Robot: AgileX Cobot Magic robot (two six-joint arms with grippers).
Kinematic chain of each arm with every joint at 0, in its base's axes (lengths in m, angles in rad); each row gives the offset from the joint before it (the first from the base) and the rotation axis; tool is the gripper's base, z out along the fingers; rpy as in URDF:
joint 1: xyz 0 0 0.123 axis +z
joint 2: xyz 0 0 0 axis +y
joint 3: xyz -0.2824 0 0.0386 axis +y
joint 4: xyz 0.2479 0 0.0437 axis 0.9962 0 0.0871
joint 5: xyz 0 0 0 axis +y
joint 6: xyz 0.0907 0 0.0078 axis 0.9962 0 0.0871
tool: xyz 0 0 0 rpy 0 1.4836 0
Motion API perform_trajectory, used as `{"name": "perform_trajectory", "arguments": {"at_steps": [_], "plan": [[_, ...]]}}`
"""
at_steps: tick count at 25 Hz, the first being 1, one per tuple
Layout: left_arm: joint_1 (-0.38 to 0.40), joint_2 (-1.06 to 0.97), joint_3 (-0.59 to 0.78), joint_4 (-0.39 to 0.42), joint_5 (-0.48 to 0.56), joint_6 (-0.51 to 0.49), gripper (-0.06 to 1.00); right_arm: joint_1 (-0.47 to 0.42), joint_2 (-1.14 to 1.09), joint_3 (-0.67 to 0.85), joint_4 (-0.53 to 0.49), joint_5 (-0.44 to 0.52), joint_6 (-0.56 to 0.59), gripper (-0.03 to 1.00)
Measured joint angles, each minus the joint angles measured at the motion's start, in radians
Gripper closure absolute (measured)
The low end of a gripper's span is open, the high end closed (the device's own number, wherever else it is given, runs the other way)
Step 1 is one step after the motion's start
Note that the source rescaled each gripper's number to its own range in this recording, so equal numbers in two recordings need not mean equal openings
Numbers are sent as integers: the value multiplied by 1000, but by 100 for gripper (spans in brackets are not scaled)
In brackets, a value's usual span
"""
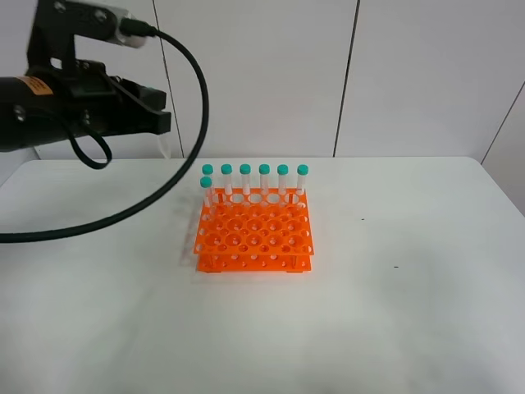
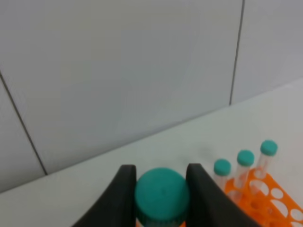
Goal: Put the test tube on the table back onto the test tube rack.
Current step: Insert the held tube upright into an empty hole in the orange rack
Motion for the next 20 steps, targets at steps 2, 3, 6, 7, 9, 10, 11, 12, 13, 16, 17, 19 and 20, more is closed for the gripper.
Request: {"name": "perform_trajectory", "arguments": {"at_steps": [2,3,6,7,9,10,11,12,13,16,17,19,20], "plan": [[-47,47,0,60,-52,-25,94,0,0,0,0,0,0,-3],[-75,65,0,98,-79,-39,94,0,0,0,0,0,0,-3],[-136,127,0,159,-162,-91,94,0,0,0,0,0,0,-3],[-146,145,0,166,-179,-98,94,0,0,0,0,0,0,-3],[-148,187,0,172,-211,-106,94,0,0,0,0,0,0,-3],[-148,204,0,172,-224,-107,94,0,0,0,0,0,0,-3],[-148,223,0,172,-240,-108,94,0,0,0,0,0,0,-3],[-147,242,-1,167,-252,-112,94,0,0,0,0,0,0,-3],[-147,259,-5,158,-254,-122,94,0,0,0,0,0,0,-3],[-145,309,-53,145,-216,-169,94,0,0,0,0,0,0,-3],[-140,326,-75,145,-195,-181,94,0,0,0,0,0,0,-3],[-128,357,-126,145,-159,-195,94,0,0,0,0,0,0,-3],[-120,373,-147,146,-153,-207,94,0,0,0,0,0,0,-3]]}}
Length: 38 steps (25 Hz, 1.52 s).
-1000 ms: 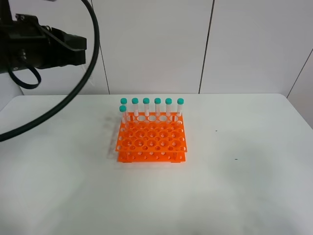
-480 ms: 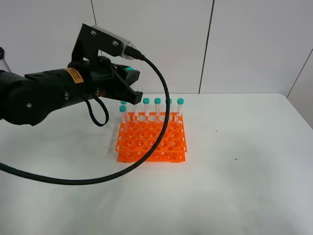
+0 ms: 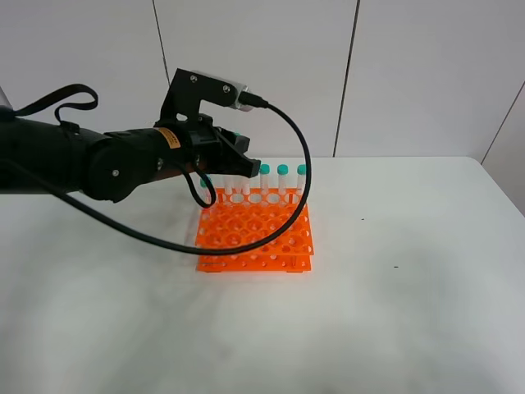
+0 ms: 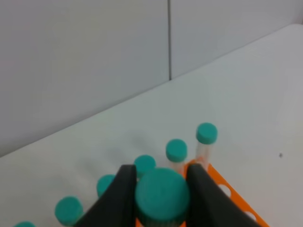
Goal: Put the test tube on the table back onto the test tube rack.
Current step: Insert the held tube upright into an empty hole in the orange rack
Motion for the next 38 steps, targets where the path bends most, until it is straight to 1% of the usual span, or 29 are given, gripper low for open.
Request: {"name": "perform_trajectory", "arguments": {"at_steps": [4,7,10,13,20,30,38], "plan": [[45,44,-26,0,18,-82,94,0,0,0,0,0,0,-3],[59,51,-26,14,17,-102,94,0,0,0,0,0,0,-3],[59,67,-29,56,-1,-102,94,0,0,0,0,0,0,-3],[63,93,-29,70,-25,-102,94,0,0,0,0,0,0,-3],[89,152,-29,78,-66,-102,94,0,0,0,1,0,0,-3],[91,198,-29,81,-117,-102,94,0,0,0,3,0,0,-3],[91,226,-29,82,-122,-102,94,0,0,0,4,0,0,-3]]}}
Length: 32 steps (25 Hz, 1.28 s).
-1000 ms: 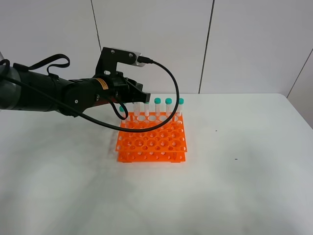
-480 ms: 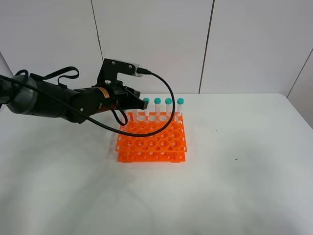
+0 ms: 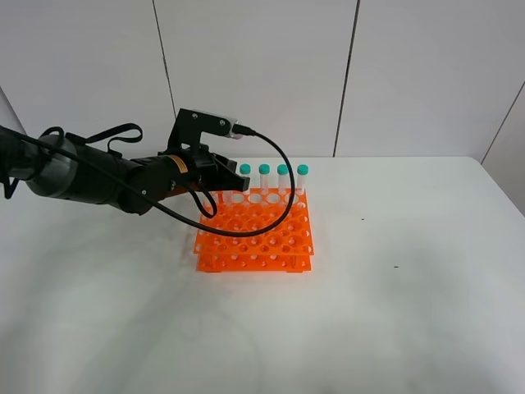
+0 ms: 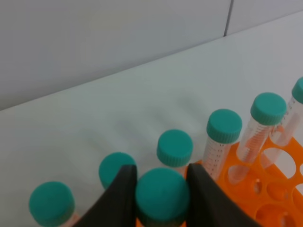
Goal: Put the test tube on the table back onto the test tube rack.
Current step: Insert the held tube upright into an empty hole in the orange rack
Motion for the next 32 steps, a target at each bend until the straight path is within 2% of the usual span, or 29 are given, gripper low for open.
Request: {"name": "perform_trajectory", "arguments": {"at_steps": [15,29,30,32], "plan": [[0,88,-1,0,-44,0,94,0,0,0,1,0,0,-3],[0,104,-1,0,-63,-40,94,0,0,0,3,0,0,-3],[0,104,-1,0,-63,-40,94,0,0,0,3,0,0,-3],[0,104,-1,0,-63,-41,86,0,0,0,3,0,0,-3]]}}
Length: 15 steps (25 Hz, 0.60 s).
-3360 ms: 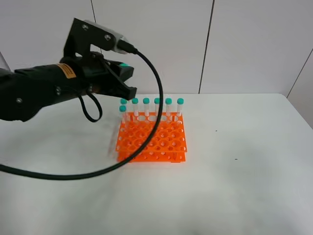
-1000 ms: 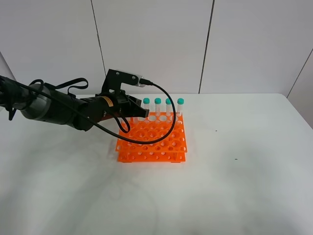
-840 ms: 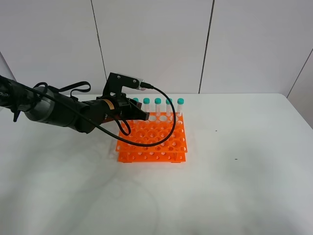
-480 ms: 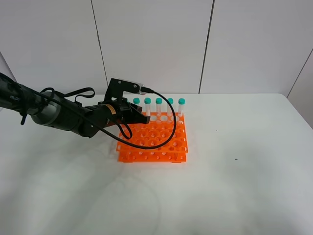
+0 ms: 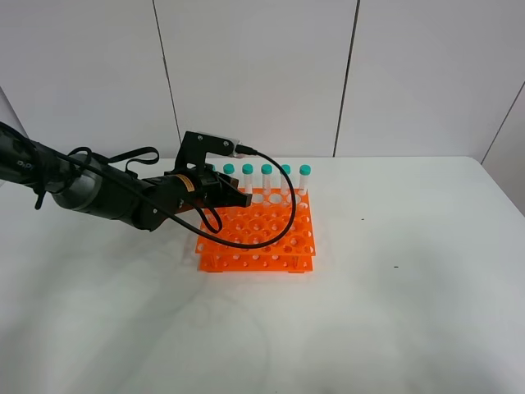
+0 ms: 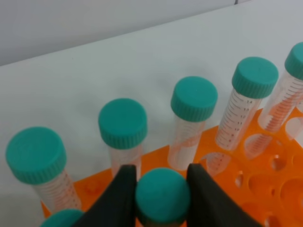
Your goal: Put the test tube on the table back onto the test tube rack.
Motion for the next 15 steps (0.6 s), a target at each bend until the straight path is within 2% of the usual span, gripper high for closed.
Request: {"name": "perform_trajectory", "arguments": {"at_steps": [3,5,10,15], "plan": [[0,-1,0,0,0,-3,63,0,0,0,0,0,0,-3],[0,-11,0,0,2,-3,57,0,0,0,0,0,0,-3],[0,-69,0,0,20,-3,54,0,0,0,0,0,0,-3],[0,-208,0,0,113,-3,53,0,0,0,0,0,0,-3]]}}
